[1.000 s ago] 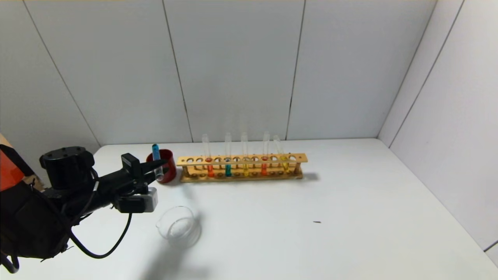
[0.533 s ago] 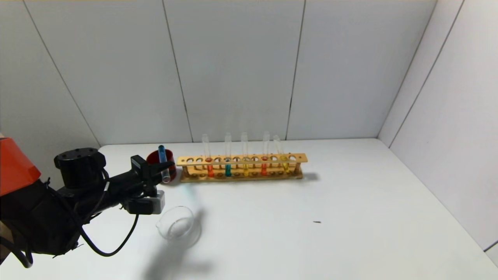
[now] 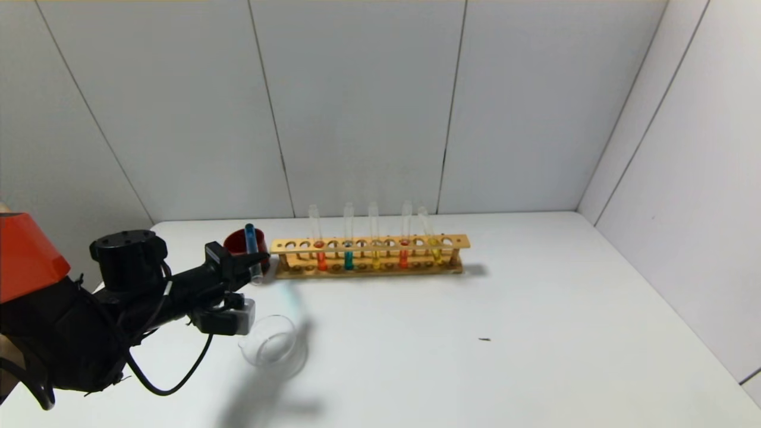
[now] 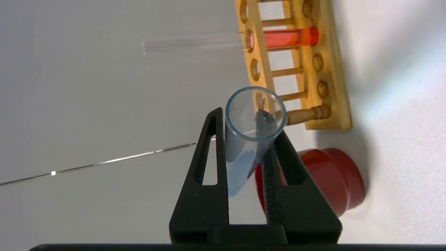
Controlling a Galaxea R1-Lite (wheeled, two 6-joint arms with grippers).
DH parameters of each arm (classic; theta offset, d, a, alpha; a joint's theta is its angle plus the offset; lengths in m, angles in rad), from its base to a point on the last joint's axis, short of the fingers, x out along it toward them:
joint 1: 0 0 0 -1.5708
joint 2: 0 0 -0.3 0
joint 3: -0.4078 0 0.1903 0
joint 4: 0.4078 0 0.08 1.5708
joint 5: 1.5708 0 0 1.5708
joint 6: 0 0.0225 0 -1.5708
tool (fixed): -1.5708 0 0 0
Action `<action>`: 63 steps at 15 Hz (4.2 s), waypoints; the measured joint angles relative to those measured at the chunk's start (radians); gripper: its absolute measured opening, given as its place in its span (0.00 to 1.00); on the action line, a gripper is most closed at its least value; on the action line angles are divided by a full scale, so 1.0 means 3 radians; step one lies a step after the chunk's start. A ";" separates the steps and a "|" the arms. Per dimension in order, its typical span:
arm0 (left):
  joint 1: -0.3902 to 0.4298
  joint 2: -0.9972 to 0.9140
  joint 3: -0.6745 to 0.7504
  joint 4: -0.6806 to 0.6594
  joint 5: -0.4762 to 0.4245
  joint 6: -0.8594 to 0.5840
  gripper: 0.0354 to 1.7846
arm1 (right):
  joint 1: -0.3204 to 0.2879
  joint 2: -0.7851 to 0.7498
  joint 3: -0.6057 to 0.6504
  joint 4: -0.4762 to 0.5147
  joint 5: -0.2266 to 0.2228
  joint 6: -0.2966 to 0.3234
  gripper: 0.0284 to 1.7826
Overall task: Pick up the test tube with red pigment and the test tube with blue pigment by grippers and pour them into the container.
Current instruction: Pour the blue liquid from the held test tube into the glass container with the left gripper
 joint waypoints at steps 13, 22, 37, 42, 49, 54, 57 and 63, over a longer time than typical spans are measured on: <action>-0.0043 0.0005 0.0061 -0.0010 0.0128 0.0462 0.16 | 0.0000 0.0000 0.0000 0.0000 0.0000 0.0000 0.98; -0.0051 0.0004 0.0067 -0.0010 0.0130 0.0666 0.16 | 0.0000 0.0000 0.0000 0.0000 0.0000 0.0001 0.98; -0.0048 -0.0054 0.0102 -0.0187 0.0119 0.0783 0.16 | 0.0000 0.0000 0.0000 0.0000 0.0000 0.0000 0.98; -0.0050 -0.0120 0.0144 -0.0184 0.0113 0.0788 0.16 | 0.0000 0.0000 0.0000 0.0000 -0.0001 0.0000 0.98; -0.0051 -0.0238 0.0267 -0.0262 0.0111 0.0946 0.16 | 0.0000 0.0000 0.0000 0.0000 0.0000 -0.0001 0.98; -0.0052 -0.0245 0.0276 -0.0489 0.0112 0.1109 0.16 | 0.0000 0.0000 0.0000 0.0000 0.0000 0.0000 0.98; -0.0059 -0.0246 0.0280 -0.0497 0.0106 0.1223 0.16 | 0.0000 0.0000 0.0000 -0.0001 -0.0001 0.0000 0.98; -0.0099 -0.0243 0.0272 -0.0718 0.0099 0.1458 0.16 | 0.0000 0.0000 0.0000 -0.0001 -0.0001 -0.0001 0.98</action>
